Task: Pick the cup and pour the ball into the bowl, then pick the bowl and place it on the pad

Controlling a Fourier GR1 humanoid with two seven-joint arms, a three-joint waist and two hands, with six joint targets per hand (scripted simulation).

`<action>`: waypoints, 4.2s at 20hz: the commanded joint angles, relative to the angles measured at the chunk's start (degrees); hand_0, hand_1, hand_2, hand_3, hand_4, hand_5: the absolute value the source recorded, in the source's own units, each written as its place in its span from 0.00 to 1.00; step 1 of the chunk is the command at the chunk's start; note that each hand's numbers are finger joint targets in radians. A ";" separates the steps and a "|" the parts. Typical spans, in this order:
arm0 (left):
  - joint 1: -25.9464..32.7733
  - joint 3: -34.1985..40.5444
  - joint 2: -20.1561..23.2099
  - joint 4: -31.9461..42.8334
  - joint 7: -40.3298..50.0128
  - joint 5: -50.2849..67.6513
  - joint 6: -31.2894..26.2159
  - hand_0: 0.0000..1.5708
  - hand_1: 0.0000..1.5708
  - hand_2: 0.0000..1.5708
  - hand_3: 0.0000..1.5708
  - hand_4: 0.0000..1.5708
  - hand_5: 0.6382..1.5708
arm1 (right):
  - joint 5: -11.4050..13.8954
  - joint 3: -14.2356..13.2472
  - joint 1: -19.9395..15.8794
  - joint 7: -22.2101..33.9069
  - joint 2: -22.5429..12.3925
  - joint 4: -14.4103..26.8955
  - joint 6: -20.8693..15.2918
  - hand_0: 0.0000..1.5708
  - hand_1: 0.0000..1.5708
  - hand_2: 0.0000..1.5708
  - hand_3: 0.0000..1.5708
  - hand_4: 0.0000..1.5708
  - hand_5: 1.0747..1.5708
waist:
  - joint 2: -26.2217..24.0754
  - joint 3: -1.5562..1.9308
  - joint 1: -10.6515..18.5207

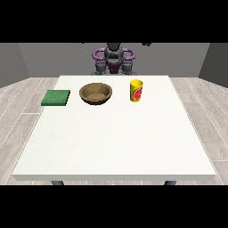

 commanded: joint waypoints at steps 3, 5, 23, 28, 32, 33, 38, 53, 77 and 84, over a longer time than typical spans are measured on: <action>-5.84 3.62 0.51 8.33 -14.84 -1.26 -1.04 0.00 0.00 0.00 0.00 0.37 0.96 | 1.49 2.91 -2.60 -10.72 3.68 1.26 0.72 0.00 0.00 0.00 0.14 0.46 0.96 | 13.98 -0.03 -2.62; -6.27 2.10 0.27 8.28 -16.68 -3.62 -0.26 0.00 0.00 0.00 0.00 0.35 0.94 | -1.23 -2.01 -4.03 -14.00 0.50 6.45 3.80 0.00 0.00 0.00 0.00 0.45 0.94 | 17.02 0.02 -0.60; -14.08 9.44 3.31 43.74 -40.04 -1.66 -6.93 0.00 0.00 0.00 0.00 0.09 0.85 | -7.82 -12.44 -6.72 -22.77 -6.37 20.31 12.91 0.00 0.00 0.00 0.00 0.43 0.98 | 18.62 -0.01 -2.22; -17.00 11.34 2.41 53.16 -50.29 -2.14 -5.77 0.00 0.00 0.00 0.00 0.12 0.84 | -8.12 -12.61 -10.60 -23.20 -6.65 20.15 12.35 0.00 0.00 0.00 0.00 0.43 0.98 | 22.88 -0.03 -2.65; -20.06 13.57 3.25 59.59 -52.41 -1.69 -4.33 0.00 0.00 0.00 0.00 0.23 0.89 | -10.17 -13.96 -8.83 -24.36 -8.75 21.33 16.46 0.00 0.00 0.00 0.00 0.43 0.99 | 21.99 -0.02 -4.75; -20.98 13.34 2.56 61.83 -52.72 -1.75 -4.16 0.00 0.00 0.00 0.00 0.41 0.96 | -7.59 -11.80 -7.93 -24.58 -5.73 20.60 13.30 0.00 0.00 0.00 0.00 0.43 0.99 | 21.40 -0.03 -4.48; -19.15 12.38 2.86 64.69 -58.99 -7.77 5.29 0.78 0.78 1.00 1.00 0.85 0.90 | -12.55 -15.28 -10.54 -22.44 -11.28 19.02 18.06 0.00 0.00 0.00 0.09 0.41 1.00 | 24.37 -0.02 -8.02; -29.97 -1.47 2.97 67.37 -37.34 -27.78 23.96 0.84 0.84 1.00 1.00 0.89 0.93 | -15.82 -19.71 -10.68 -15.24 -16.16 31.20 19.54 0.00 0.00 0.00 0.19 0.41 0.99 | 9.76 0.28 -4.12; -53.80 -34.72 -1.98 81.90 14.97 -75.23 9.76 0.92 0.92 1.00 1.00 0.69 1.00 | -14.93 -20.76 -12.02 -23.43 -16.81 47.78 26.45 0.00 0.00 0.00 0.19 0.45 0.97 | 4.23 0.11 -4.21; -50.47 -42.51 -1.99 71.36 16.45 -75.86 -5.10 0.16 0.16 0.79 0.99 0.69 1.00 | -12.66 -17.79 -14.99 -21.82 -15.37 49.46 24.70 0.00 0.00 0.00 0.21 0.44 0.96 | 3.28 0.02 -6.29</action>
